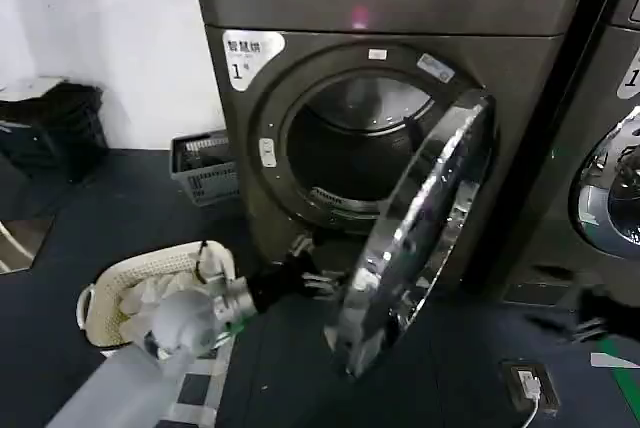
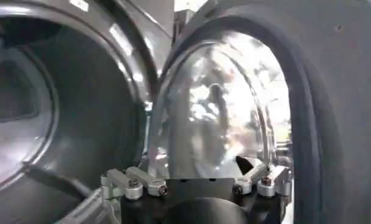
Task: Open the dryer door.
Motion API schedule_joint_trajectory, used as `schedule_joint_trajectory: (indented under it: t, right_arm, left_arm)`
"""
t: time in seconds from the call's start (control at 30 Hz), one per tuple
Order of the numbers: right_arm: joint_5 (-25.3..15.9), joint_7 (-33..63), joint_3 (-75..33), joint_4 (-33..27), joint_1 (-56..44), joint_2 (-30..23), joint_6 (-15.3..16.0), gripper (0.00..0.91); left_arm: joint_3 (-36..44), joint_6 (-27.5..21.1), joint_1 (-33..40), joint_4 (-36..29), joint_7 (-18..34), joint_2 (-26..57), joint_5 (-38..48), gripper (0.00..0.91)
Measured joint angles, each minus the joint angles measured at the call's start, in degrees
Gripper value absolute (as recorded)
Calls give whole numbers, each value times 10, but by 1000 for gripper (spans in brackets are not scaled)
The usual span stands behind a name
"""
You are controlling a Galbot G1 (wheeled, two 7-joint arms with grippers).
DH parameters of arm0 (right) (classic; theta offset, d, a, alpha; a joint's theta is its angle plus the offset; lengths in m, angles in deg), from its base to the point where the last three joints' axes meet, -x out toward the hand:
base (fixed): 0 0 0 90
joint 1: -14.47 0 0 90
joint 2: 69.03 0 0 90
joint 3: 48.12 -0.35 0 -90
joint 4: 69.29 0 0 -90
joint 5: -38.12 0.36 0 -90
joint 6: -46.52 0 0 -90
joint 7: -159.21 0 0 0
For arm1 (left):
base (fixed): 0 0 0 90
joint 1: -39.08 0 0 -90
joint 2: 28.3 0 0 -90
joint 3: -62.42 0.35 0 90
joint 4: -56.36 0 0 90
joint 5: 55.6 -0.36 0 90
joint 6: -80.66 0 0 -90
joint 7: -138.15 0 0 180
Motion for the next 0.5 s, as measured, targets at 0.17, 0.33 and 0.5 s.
schedule_joint_trajectory:
  t: [0.17,0.33,0.5]
  right_arm:
    - [35,99,-110,-17,-18,-11,-3,907]
    - [54,221,-203,-19,-44,-21,-34,907]
    - [53,371,-268,-17,-79,-32,-54,907]
  left_arm:
    - [36,0,14,-9,-4,-4,-6,907]
    - [72,8,22,-5,-6,-20,-18,907]
    - [113,21,33,7,-3,-43,-26,907]
